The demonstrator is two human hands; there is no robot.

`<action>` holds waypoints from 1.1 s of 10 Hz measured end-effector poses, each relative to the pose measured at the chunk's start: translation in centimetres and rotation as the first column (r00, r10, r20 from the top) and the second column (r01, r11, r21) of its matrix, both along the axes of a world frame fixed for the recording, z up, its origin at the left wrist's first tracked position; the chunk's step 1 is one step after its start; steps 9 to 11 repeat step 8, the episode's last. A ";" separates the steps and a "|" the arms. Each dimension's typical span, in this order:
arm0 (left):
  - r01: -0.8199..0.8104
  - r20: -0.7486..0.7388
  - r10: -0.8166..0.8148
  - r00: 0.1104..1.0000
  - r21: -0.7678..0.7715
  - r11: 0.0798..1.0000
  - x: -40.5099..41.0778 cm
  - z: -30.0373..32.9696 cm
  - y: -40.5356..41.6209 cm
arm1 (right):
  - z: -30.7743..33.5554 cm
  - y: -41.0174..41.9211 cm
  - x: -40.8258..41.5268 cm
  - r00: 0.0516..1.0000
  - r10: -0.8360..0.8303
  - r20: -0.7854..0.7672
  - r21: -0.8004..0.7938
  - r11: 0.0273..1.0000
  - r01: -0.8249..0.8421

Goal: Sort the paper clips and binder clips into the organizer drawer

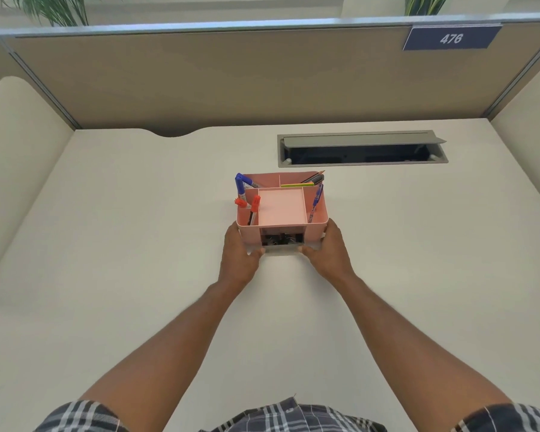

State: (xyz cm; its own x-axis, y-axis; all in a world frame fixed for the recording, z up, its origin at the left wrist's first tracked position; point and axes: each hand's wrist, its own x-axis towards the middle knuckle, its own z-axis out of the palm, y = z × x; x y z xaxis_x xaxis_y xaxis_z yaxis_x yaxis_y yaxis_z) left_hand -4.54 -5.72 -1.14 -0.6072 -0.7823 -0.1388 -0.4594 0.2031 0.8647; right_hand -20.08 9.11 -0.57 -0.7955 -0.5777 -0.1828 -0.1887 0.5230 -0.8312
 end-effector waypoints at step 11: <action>-0.115 0.229 0.149 0.962 -0.154 0.981 1.0 -1.2 4.7 | -1.4 1.9 3.5 0.978 -0.077 -0.196 0.104 0.990 0.099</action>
